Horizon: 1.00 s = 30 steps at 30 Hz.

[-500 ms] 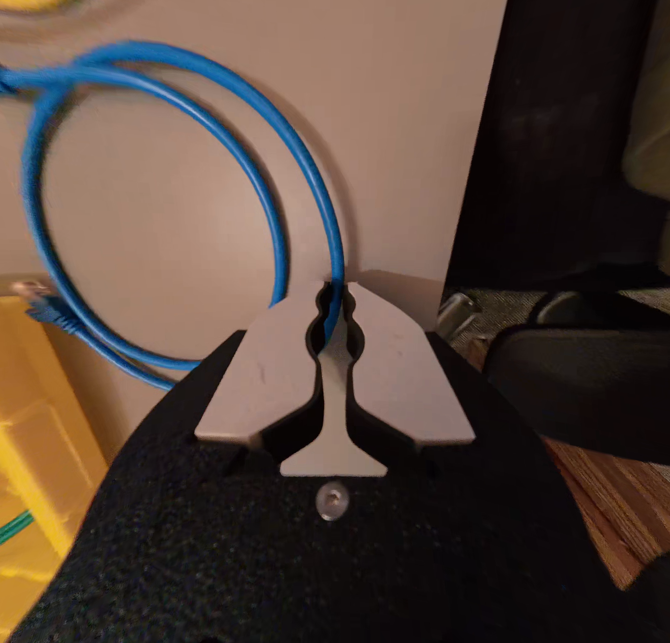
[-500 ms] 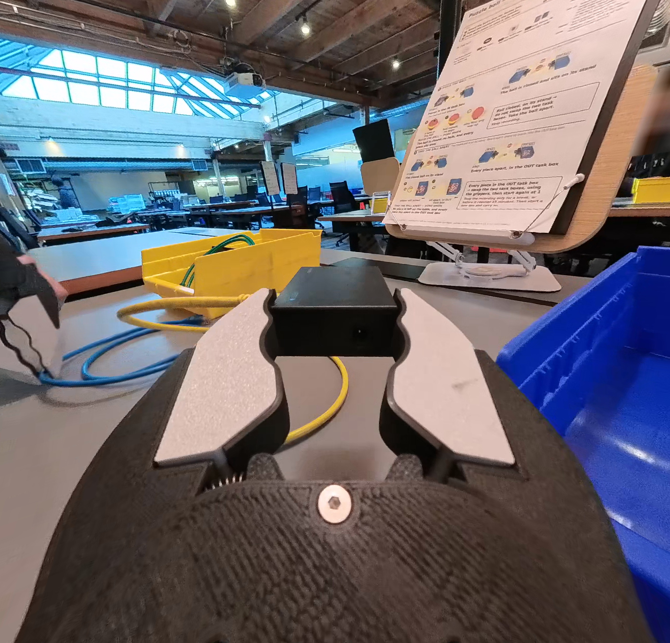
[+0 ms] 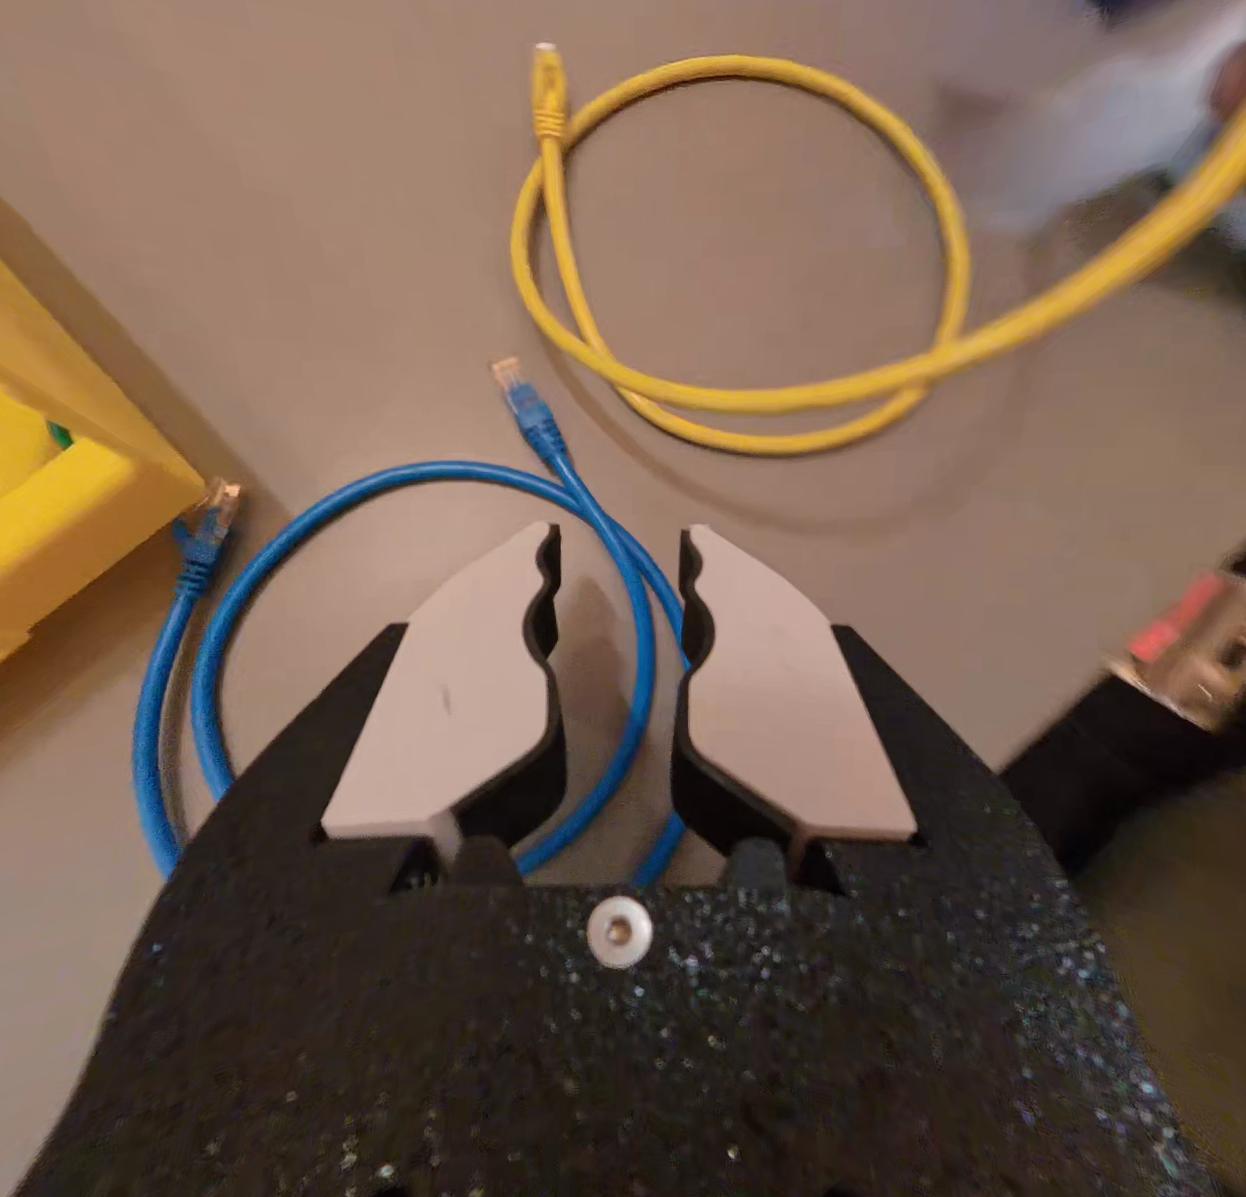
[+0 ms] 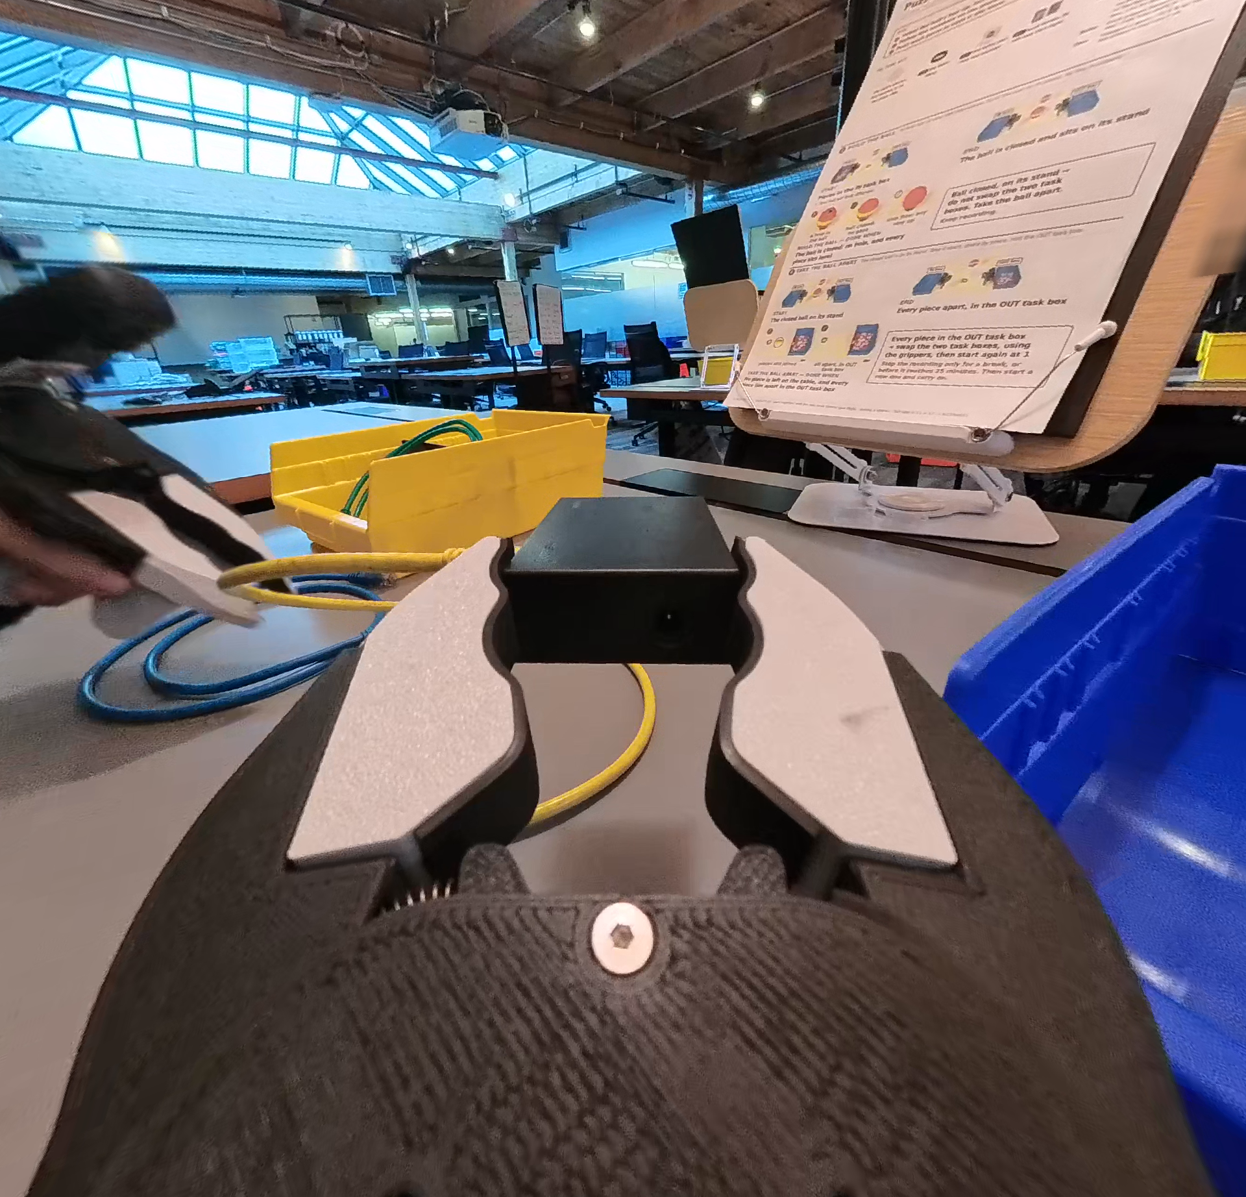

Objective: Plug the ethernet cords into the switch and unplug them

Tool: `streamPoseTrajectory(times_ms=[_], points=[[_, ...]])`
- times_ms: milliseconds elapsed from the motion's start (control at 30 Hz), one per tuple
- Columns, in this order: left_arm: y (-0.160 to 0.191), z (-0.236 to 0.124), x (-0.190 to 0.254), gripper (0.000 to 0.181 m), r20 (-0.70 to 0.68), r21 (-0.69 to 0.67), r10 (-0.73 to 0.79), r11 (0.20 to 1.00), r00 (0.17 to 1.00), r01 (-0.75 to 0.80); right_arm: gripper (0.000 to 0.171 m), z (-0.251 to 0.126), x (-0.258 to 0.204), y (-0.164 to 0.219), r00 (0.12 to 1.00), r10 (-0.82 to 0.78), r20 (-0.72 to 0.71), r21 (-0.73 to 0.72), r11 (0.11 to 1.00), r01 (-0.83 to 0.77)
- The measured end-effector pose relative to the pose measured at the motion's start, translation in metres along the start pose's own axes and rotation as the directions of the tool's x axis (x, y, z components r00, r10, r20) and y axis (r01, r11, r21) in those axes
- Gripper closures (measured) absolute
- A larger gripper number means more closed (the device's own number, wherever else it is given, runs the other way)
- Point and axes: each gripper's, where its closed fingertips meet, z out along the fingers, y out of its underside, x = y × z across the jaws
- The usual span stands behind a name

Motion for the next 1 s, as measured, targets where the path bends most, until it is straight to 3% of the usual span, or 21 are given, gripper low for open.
streamPoseTrajectory(times_ms=[100, 200, 333, 400, 433, 500, 567, 633, 667, 733, 833, 967, 1000], points=[[-0.002, 0.029, -0.018, 0.15, 0.114, -0.032, -0.046, 0.998, 0.992, 0.05, 0.11, -0.001, 0.001, -0.001, 1.0, 0.013, 0.005, 0.011, 1.0, -0.013], [0.003, 0.049, -0.025, 0.151, 0.142, -0.064, -0.103, 0.992, 0.985, 0.113, 0.11, -0.002, 0.002, -0.002, 1.0, 0.026, 0.01, 0.019, 0.999, -0.027], [0.003, 0.052, -0.03, 0.157, 0.182, -0.059, -0.082, 0.994, 0.98, 0.094, 0.11, -0.002, -0.001, -0.002, 0.999, 0.03, 0.036, 0.02, 0.999, -0.03], [0.003, 0.045, -0.034, 0.145, 0.202, -0.079, -0.06, 0.994, 0.977, 0.077, 0.11, -0.002, -0.002, -0.003, 0.999, 0.028, 0.039, 0.022, 0.999, -0.029], [-0.004, 0.034, -0.042, 0.145, 0.245, -0.042, -0.082, 0.995, 0.966, 0.096, 0.11, -0.003, -0.002, -0.003, 0.999, 0.029, 0.045, 0.023, 0.999, -0.03], [-0.037, 0.003, -0.054, 0.143, 0.299, 0.161, -0.187, 0.976, 0.936, 0.144, 0.11, -0.003, -0.004, -0.003, 0.998, 0.028, 0.058, 0.03, 0.999, -0.029], [-0.083, -0.025, -0.038, 0.143, 0.148, 0.391, -0.298, 0.893, 0.943, 0.221, 0.11, -0.001, -0.009, -0.003, 0.996, 0.024, 0.091, 0.035, 0.999, -0.027], [-0.124, -0.034, 0.008, 0.143, -0.173, 0.467, -0.269, 0.825, 0.948, 0.319, 0.11, 0.001, -0.018, -0.004, 0.991, 0.011, 0.131, 0.045, 0.999, -0.017], [-0.135, -0.029, 0.031, 0.141, -0.305, 0.423, -0.224, 0.839, 0.926, 0.342, 0.11, 0.003, -0.022, -0.004, 0.989, 0.002, 0.147, 0.048, 0.999, -0.009], [-0.139, 0.001, 0.059, 0.118, -0.442, 0.264, -0.199, 0.903, 0.875, 0.338, 0.11, 0.004, -0.031, -0.003, 0.984, -0.01, 0.181, 0.055, 0.998, 0.0], [-0.141, 0.041, 0.083, 0.116, -0.59, 0.075, -0.26, 0.925, 0.765, 0.372, 0.11, 0.004, -0.042, -0.004, 0.973, -0.031, 0.228, 0.071, 0.997, 0.015], [-0.136, 0.058, 0.12, 0.109, -0.753, -0.12, -0.326, 0.922, 0.571, 0.368, 0.11, 0.003, -0.046, -0.004, 0.968, -0.037, 0.25, 0.074, 0.997, 0.019], [-0.141, 0.052, 0.129, 0.139, -0.81, -0.128, -0.318, 0.916, 0.493, 0.381, 0.11, 0.004, -0.045, -0.004, 0.97, -0.035, 0.242, 0.07, 0.997, 0.019]])
